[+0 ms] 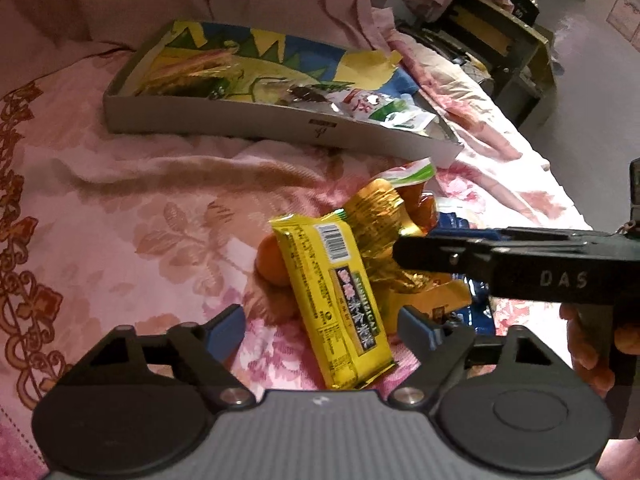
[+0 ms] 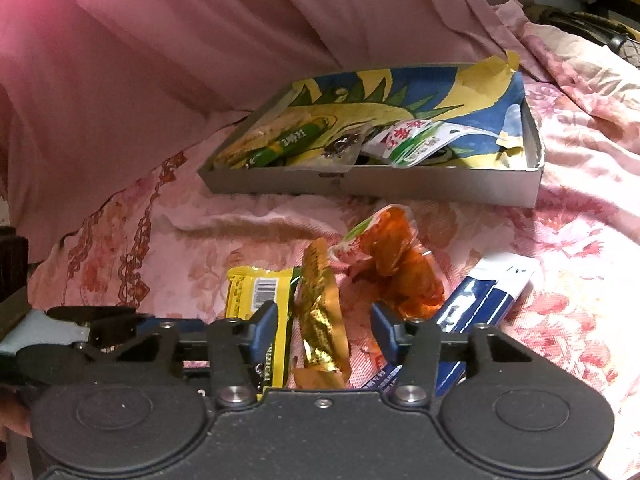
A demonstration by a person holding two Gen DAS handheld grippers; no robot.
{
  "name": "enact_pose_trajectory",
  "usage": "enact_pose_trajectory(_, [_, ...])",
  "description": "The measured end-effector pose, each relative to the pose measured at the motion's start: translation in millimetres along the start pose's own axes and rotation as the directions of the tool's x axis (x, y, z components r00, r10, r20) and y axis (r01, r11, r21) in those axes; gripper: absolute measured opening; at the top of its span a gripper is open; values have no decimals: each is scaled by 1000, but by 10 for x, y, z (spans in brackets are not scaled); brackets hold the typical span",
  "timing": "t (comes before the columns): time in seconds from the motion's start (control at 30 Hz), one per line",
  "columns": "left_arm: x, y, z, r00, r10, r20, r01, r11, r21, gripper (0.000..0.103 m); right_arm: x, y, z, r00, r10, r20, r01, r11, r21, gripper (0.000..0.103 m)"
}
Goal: Organize snacks
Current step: 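Close left gripper on the yellow wafer bar while right gripper closes on the gold foil pack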
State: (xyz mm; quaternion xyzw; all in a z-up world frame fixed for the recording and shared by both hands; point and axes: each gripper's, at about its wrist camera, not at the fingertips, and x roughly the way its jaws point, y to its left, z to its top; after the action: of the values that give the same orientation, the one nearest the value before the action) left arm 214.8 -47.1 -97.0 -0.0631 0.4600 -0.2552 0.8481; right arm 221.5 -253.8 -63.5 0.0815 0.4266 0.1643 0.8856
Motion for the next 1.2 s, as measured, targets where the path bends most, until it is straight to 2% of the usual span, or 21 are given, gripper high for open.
enact_pose_trajectory(0.13, [10, -2, -2, 999, -38, -2, 38, 999, 2, 73, 33, 3, -23, 1000, -7, -15, 7, 1000, -5, 43])
enact_pose_trajectory(0.27, [33, -28, -16, 998, -66, -13, 66, 998, 17, 54, 64, -10, -37, 999, -11, -32, 11, 1000, 3, 36])
enact_pose_trajectory(0.5, [28, -52, -36, 999, -53, -12, 53, 998, 27, 37, 103, 14, -67, 999, -16, -47, 15, 1000, -7, 27])
enact_pose_trajectory(0.8, [-62, -31, -6, 993, -106, 46, 106, 994, 3, 35, 110, 30, -73, 999, -29, -45, 29, 999, -17, 27])
enact_pose_trajectory(0.97, [-63, -28, 5, 983, -169, 66, 170, 985, -12, 35, 113, 8, -74, 998, -24, -51, 24, 1000, 1, 27])
enact_pose_trajectory(1.03, [-52, -51, 9, 978, -197, 70, 198, 980, -7, 31, 119, 14, -74, 998, -24, -52, 24, 1000, 1, 27])
enact_pose_trajectory(1.2, [0, -126, -13, 982, -178, 62, 176, 984, 35, 31, 128, -14, -75, 998, -21, -56, 22, 1000, 21, 26])
